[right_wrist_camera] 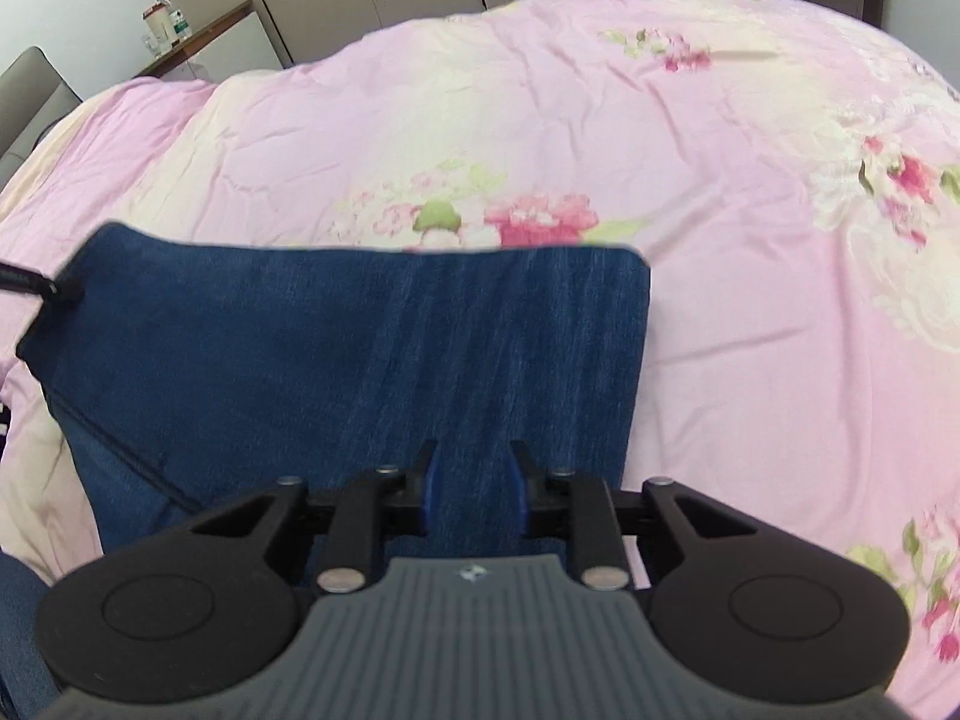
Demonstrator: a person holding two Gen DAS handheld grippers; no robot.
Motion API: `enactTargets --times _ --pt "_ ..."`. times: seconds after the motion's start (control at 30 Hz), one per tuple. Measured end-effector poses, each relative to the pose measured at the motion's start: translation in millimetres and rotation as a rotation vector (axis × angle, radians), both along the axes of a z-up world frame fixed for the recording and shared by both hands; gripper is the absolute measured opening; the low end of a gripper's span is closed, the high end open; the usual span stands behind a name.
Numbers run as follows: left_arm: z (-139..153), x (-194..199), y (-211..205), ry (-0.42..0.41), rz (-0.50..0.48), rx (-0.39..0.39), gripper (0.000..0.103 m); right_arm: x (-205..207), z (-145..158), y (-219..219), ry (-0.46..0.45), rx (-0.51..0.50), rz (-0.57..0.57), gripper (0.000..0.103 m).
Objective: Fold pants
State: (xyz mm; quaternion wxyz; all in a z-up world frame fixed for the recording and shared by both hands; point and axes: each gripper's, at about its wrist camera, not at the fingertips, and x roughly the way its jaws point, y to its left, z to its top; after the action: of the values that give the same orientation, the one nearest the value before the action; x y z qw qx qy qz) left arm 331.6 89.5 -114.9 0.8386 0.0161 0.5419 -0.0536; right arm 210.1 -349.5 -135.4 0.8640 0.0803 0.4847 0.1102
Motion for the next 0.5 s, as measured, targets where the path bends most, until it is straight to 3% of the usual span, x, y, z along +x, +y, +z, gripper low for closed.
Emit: enactTargets --times 0.2,0.37,0.43,0.5 --pt "-24 6 5 0.037 0.009 -0.01 0.007 48 -3 -17 -0.058 -0.063 -0.059 0.015" --pt "-34 15 11 0.063 0.026 -0.026 0.008 90 -46 -28 0.008 -0.137 -0.079 0.013" --pt "-36 17 11 0.068 0.02 -0.017 0.009 98 -61 -32 0.037 -0.142 -0.098 0.024" --pt "-37 16 9 0.069 0.026 -0.007 0.011 102 -68 -38 0.059 -0.105 -0.125 0.024"
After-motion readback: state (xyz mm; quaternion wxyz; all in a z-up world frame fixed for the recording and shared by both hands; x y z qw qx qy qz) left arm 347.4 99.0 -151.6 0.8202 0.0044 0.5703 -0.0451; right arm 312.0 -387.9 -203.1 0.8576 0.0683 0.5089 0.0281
